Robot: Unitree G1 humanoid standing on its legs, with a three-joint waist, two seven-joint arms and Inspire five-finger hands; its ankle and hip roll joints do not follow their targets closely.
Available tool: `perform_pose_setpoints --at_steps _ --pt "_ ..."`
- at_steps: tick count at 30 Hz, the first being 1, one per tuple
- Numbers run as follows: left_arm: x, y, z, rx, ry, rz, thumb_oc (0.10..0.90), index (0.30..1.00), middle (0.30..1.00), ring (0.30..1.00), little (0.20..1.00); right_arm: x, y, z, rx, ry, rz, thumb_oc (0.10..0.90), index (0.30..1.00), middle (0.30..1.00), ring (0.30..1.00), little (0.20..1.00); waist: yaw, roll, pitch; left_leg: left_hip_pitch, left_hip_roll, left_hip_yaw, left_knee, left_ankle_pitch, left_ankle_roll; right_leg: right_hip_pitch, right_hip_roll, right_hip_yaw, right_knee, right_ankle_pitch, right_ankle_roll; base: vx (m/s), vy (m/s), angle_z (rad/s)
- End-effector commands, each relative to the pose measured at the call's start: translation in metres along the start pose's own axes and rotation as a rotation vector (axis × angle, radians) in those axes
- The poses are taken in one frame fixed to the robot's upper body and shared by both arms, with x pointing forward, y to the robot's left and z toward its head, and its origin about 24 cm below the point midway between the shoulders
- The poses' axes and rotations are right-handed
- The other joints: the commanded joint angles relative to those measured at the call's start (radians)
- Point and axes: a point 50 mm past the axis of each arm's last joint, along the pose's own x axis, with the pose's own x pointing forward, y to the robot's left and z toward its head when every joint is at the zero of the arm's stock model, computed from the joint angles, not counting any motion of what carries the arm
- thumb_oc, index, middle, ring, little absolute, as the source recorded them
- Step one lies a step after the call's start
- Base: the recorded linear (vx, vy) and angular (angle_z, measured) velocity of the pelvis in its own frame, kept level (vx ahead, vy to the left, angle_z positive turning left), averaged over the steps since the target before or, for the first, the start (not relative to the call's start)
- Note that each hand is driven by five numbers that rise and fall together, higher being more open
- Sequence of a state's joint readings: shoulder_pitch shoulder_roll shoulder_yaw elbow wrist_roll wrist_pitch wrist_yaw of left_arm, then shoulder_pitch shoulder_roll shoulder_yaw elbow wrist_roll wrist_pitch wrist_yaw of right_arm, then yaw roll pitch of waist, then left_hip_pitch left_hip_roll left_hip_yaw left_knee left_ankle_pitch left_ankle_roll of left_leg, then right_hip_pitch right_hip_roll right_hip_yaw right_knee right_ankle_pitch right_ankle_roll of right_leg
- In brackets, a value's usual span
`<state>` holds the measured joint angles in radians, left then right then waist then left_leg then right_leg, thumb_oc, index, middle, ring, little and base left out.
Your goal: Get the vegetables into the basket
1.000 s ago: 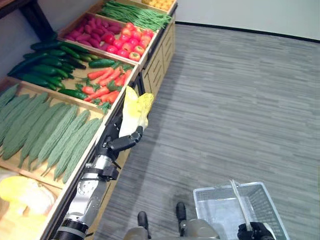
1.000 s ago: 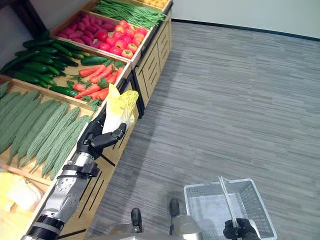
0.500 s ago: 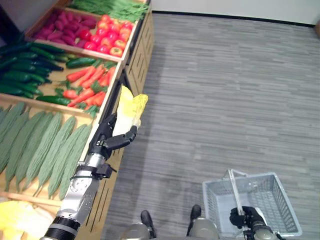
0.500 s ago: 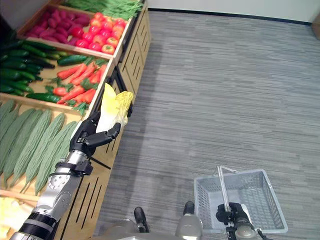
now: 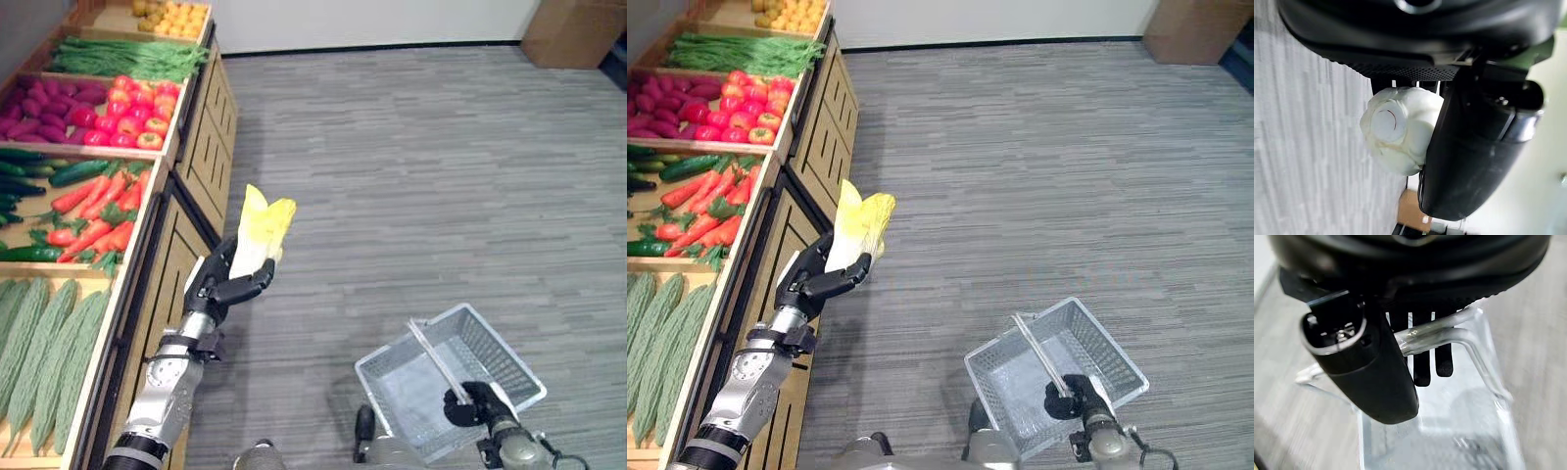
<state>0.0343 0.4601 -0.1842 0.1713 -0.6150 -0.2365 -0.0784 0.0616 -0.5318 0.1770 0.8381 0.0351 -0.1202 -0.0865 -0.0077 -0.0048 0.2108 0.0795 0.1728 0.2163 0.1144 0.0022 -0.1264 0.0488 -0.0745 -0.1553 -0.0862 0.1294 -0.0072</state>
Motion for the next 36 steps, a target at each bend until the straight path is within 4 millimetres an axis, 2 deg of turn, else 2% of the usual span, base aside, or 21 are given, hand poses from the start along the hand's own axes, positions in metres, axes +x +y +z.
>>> perform_pose_setpoints --at_steps 1,3,5,6,7,8,9,12,15,16,19,21,22,23,25,29,31,36 --pt "0.022 -0.019 0.045 0.115 -0.224 -0.123 0.400 0.300 0.300 0.300 0.300 0.013 -0.049 0.068 -0.061 -0.273 -0.113 0.400 0.300 0.300 0.300 0.300 0.016 -0.021 -0.036 -0.077 -0.020 -0.108 -0.101 0.071 -0.011 0.041 -0.053 -0.017 0.026 -0.141 0.145 0.05 0.003 -0.63" --pt "0.023 -0.023 0.044 0.159 -0.215 -0.147 0.400 0.300 0.300 0.300 0.300 0.013 -0.056 0.072 -0.081 -0.285 -0.121 0.400 0.300 0.300 0.300 0.300 0.019 -0.019 -0.043 -0.068 -0.023 -0.115 -0.116 0.076 -0.012 0.039 -0.052 -0.012 0.024 -0.137 0.147 0.04 0.020 -0.28" --pt "0.025 -0.030 0.044 0.236 -0.203 -0.215 0.400 0.300 0.300 0.300 0.300 0.014 -0.070 0.090 -0.120 -0.333 -0.139 0.400 0.300 0.300 0.300 0.300 0.012 -0.011 -0.066 -0.030 -0.031 -0.090 -0.163 0.070 0.000 0.052 -0.057 -0.010 0.012 -0.131 0.152 0.10 0.082 -0.19" --pt "0.025 -0.030 0.044 0.236 -0.203 -0.215 0.400 0.300 0.300 0.300 0.300 0.014 -0.070 0.091 -0.120 -0.333 -0.139 0.400 0.300 0.300 0.300 0.300 0.014 -0.011 -0.064 -0.026 -0.032 -0.088 -0.166 0.070 0.000 0.054 -0.057 -0.008 0.011 -0.131 0.153 0.09 0.117 -0.28" --pt "0.028 -0.035 0.047 0.315 -0.209 -0.253 0.400 0.300 0.300 0.300 0.300 0.016 -0.076 0.103 -0.128 -0.361 -0.157 0.400 0.300 0.300 0.300 0.300 0.011 -0.009 -0.070 -0.008 -0.040 -0.076 -0.183 0.066 0.005 0.057 -0.063 0.001 0.007 -0.123 0.158 0.04 0.086 -0.20" --pt "0.029 -0.036 0.049 0.331 -0.219 -0.266 0.400 0.300 0.300 0.300 0.300 0.018 -0.076 0.109 -0.130 -0.374 -0.157 0.400 0.300 0.300 0.300 0.300 0.012 -0.008 -0.075 -0.002 -0.043 -0.069 -0.189 0.062 0.007 0.055 -0.065 0.004 0.006 -0.119 0.161 0.04 0.153 -0.15" --pt "0.031 -0.038 0.053 0.387 -0.229 -0.292 0.400 0.300 0.300 0.300 0.300 0.020 -0.074 0.125 -0.153 -0.416 -0.149 0.400 0.300 0.300 0.300 0.300 0.014 -0.011 -0.081 0.010 -0.050 -0.052 -0.198 0.053 0.012 0.048 -0.070 0.021 0.001 -0.109 0.168 0.02 0.129 -0.28" --pt "0.037 -0.048 0.064 0.505 -0.272 -0.367 0.400 0.300 0.300 0.300 0.300 0.023 -0.074 0.153 -0.173 -0.481 -0.148 0.400 0.300 0.300 0.300 0.300 0.022 -0.015 -0.089 0.016 -0.060 -0.036 -0.202 0.041 0.020 0.035 -0.081 0.038 -0.001 -0.095 0.179 0.00 0.092 -0.27" --pt "0.043 -0.061 0.078 0.594 -0.343 -0.428 0.400 0.300 0.300 0.300 0.300 0.023 -0.073 0.174 -0.167 -0.532 -0.146 0.400 0.300 0.300 0.300 0.300 0.025 -0.015 -0.090 0.012 -0.066 -0.031 -0.202 0.034 0.023 0.023 -0.089 0.044 -0.001 -0.087 0.186 -0.02 0.053 -0.04" --pt "0.044 -0.061 0.079 0.595 -0.344 -0.428 0.400 0.300 0.300 0.300 0.300 0.023 -0.073 0.174 -0.166 -0.532 -0.146 0.400 0.300 0.300 0.300 0.300 0.025 -0.015 -0.090 0.011 -0.067 -0.031 -0.202 0.034 0.023 0.022 -0.089 0.044 -0.001 -0.087 0.186 -0.03 0.035 0.04" --pt "0.045 -0.071 0.087 0.669 -0.394 -0.481 0.400 0.300 0.300 0.300 0.300 0.021 -0.070 0.195 -0.157 -0.596 -0.140 0.400 0.300 0.300 0.300 0.300 0.025 -0.014 -0.091 0.006 -0.069 -0.027 -0.202 0.029 0.025 0.012 -0.094 0.044 -0.001 -0.083 0.192 -0.02 0.035 0.02" --pt "0.045 -0.085 0.098 0.757 -0.456 -0.574 0.400 0.300 0.300 0.300 0.300 0.018 -0.070 0.215 -0.150 -0.659 -0.145 0.400 0.300 0.300 0.300 0.300 0.025 -0.010 -0.084 -0.002 -0.072 -0.029 -0.202 0.030 0.024 0.000 -0.099 0.040 -0.001 -0.074 0.197 -0.05 0.031 0.01" --pt "0.044 -0.087 0.101 0.778 -0.468 -0.590 0.400 0.300 0.300 0.300 0.300 0.017 -0.071 0.217 -0.154 -0.669 -0.147 0.400 0.300 0.300 0.300 0.300 0.025 -0.010 -0.081 -0.005 -0.072 -0.029 -0.202 0.030 0.023 -0.003 -0.099 0.039 -0.001 -0.073 0.198 -0.09 0.028 0.03" --pt "0.041 -0.097 0.108 0.883 -0.508 -0.694 0.400 0.300 0.300 0.300 0.300 0.012 -0.074 0.232 -0.162 -0.723 -0.149 0.400 0.300 0.300 0.300 0.300 0.022 -0.005 -0.075 -0.014 -0.071 -0.030 -0.202 0.033 0.021 -0.011 -0.101 0.037 -0.001 -0.068 0.201 -0.07 0.016 0.02" --pt "0.039 -0.105 0.112 0.981 -0.534 -0.783 0.400 0.300 0.300 0.300 0.300 0.008 -0.074 0.244 -0.161 -0.770 -0.144 0.400 0.300 0.300 0.300 0.300 0.018 0.001 -0.071 -0.018 -0.070 -0.030 -0.202 0.034 0.019 -0.014 -0.101 0.035 -0.001 -0.066 0.204 -0.05 0.010 0.02" --pt "0.035 -0.115 0.113 1.088 -0.574 -0.878 0.400 0.300 0.300 0.300 0.300 0.001 -0.073 0.258 -0.141 -0.832 -0.137 0.400 0.300 0.300 0.300 0.300 0.014 0.008 -0.064 -0.019 -0.071 -0.030 -0.202 0.035 0.016 -0.013 -0.104 0.031 -0.001 -0.065 0.207 -0.01 0.002 0.01" --pt "0.034 -0.121 0.116 1.206 -0.629 -0.936 0.400 0.300 0.300 0.300 0.300 -0.004 -0.070 0.268 -0.128 -0.881 -0.126 0.400 0.300 0.300 0.300 0.300 0.009 0.012 -0.062 -0.019 -0.070 -0.030 -0.202 0.035 0.015 -0.012 -0.104 0.028 -0.001 -0.066 0.210 0.00 0.000 0.00" --pt "0.028 -0.132 0.105 1.369 -0.699 -1.050 0.400 0.300 0.300 0.300 0.300 -0.017 -0.060 0.281 -0.099 -0.983 -0.083 0.400 0.300 0.300 0.300 0.300 -0.002 0.017 -0.072 -0.005 -0.070 -0.026 -0.202 0.027 0.013 0.001 -0.105 0.024 -0.001 -0.072 0.215 0.01 0.007 0.01"
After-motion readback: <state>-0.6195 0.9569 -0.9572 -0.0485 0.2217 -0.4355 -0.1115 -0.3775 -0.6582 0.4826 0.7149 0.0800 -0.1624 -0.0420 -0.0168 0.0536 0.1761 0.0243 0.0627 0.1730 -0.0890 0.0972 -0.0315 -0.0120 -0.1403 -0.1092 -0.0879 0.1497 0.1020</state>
